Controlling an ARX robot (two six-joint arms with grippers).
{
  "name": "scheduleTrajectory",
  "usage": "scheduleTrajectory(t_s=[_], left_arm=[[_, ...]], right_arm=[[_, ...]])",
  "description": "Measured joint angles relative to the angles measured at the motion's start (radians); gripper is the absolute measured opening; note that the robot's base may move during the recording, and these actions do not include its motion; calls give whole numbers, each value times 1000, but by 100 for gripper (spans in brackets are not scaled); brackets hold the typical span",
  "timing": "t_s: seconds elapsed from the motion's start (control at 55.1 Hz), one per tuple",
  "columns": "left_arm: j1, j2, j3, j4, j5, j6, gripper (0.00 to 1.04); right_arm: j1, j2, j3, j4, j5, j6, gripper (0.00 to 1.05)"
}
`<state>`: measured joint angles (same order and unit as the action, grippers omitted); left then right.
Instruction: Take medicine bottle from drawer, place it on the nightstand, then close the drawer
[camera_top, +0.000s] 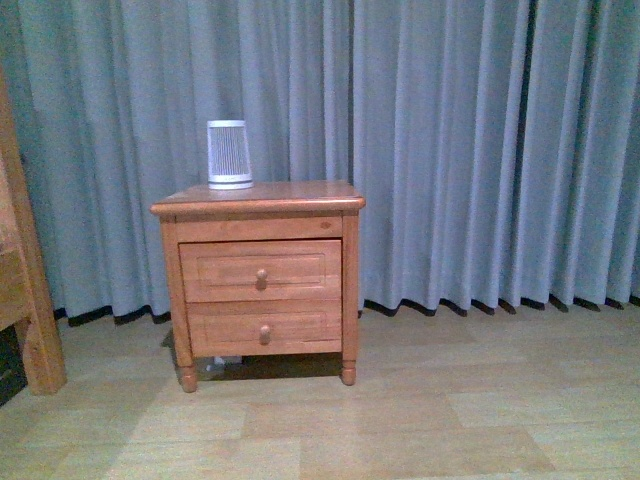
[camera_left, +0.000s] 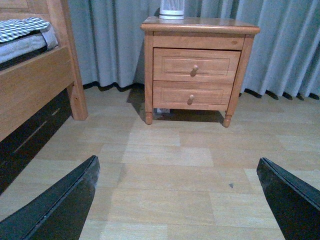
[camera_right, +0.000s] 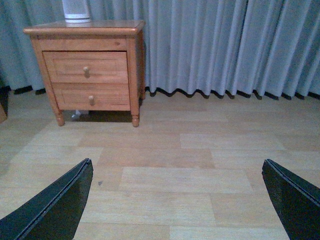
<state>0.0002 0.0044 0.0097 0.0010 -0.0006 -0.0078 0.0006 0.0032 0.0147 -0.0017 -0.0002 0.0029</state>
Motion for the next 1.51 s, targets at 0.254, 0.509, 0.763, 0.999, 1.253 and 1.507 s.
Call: scheduleTrajectory(t_s=[0.254, 0.509, 0.763, 0.999, 1.253, 1.507], left_arm=[[0, 0, 0, 0, 0, 0, 98], [0, 0, 0, 0, 0, 0, 98], [0, 0, 0, 0, 0, 0, 98], [0, 0, 0, 0, 0, 0, 98], [0, 0, 0, 0, 0, 0, 98], [0, 0, 0, 0, 0, 0, 98]], right_arm=[[0, 0, 0, 0, 0, 0, 104], [0, 0, 0, 0, 0, 0, 104], [0, 0, 0, 0, 0, 0, 104], [0, 0, 0, 0, 0, 0, 104], [0, 0, 0, 0, 0, 0, 104], [0, 0, 0, 0, 0, 0, 104]])
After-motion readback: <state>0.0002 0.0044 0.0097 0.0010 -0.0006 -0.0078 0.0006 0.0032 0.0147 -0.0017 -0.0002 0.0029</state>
